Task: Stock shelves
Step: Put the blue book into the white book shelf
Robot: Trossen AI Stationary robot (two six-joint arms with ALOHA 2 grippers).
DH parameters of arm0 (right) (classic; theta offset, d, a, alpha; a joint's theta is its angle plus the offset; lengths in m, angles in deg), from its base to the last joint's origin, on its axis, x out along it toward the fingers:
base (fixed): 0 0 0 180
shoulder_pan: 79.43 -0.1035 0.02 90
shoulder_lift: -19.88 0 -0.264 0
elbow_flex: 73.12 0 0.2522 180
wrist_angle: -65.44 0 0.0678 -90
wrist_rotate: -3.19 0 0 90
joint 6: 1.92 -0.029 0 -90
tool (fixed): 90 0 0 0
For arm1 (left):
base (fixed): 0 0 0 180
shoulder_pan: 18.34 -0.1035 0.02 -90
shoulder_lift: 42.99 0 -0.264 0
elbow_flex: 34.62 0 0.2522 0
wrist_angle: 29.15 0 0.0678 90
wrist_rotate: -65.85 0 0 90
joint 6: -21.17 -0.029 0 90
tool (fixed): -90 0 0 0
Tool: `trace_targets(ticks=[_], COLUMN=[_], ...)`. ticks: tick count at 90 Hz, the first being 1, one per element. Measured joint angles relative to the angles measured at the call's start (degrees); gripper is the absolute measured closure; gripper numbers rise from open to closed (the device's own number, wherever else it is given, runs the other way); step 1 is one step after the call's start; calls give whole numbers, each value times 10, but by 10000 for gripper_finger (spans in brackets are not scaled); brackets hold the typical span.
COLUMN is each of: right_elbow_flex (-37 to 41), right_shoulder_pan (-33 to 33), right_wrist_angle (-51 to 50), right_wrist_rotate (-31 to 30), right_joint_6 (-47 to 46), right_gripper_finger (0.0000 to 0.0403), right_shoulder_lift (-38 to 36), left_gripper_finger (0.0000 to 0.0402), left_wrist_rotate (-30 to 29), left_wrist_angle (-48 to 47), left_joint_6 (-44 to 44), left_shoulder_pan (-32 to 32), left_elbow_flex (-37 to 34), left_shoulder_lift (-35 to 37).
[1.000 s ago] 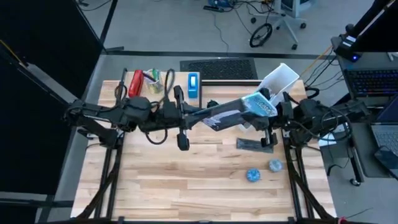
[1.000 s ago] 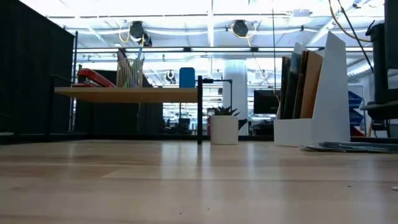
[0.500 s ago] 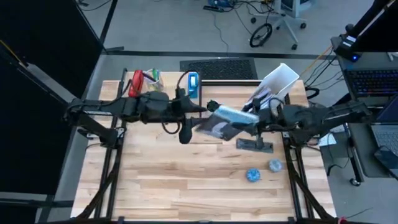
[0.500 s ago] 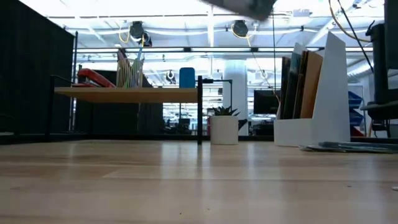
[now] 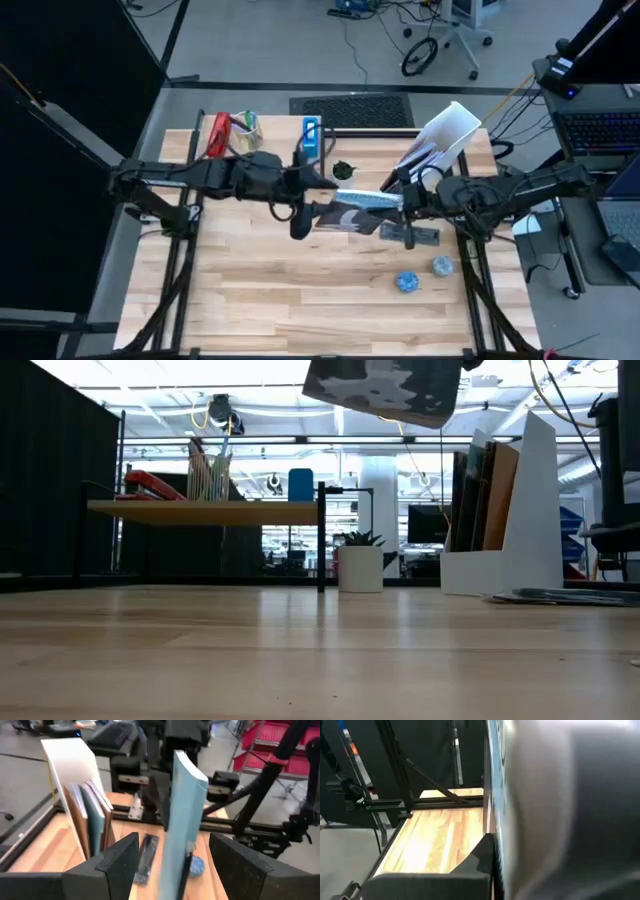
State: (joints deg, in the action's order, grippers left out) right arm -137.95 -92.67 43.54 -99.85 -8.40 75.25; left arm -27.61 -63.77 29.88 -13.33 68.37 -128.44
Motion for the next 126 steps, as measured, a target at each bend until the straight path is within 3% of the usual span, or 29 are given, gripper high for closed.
trace_targets(ticks=[15,25,41,48,53,86,106,126], right_elbow_flex=[0,0,0,0,0,0,-1,-1], right_shoulder_pan=[0,0,0,0,1,1,0,0], right_wrist_angle=[12,15,15,11,14,16,24,32], right_wrist_rotate=[-1,-1,-1,-6,-7,-7,1,0], right_joint_6=[0,0,-18,-35,-50,-45,-50,-49], right_gripper_finger=[400,399,397,386,371,254,239,238], right_shoulder_lift=[-1,-1,-1,-1,-4,-136,-211,-232], left_gripper_finger=[177,205,310,369,388,396,396,397], left_wrist_rotate=[0,0,-17,-19,-27,-145,-283,-293], left_wrist_angle=[13,38,56,54,55,117,224,357], left_joint_6=[0,0,-3,-15,-19,-67,-132,-148], left_shoulder_pan=[0,0,-5,-8,-9,-12,-15,-33], left_elbow_flex=[0,-1,0,0,0,0,-1,-1], left_shoulder_lift=[-33,-54,-60,-61,-61,-48,-82,-137])
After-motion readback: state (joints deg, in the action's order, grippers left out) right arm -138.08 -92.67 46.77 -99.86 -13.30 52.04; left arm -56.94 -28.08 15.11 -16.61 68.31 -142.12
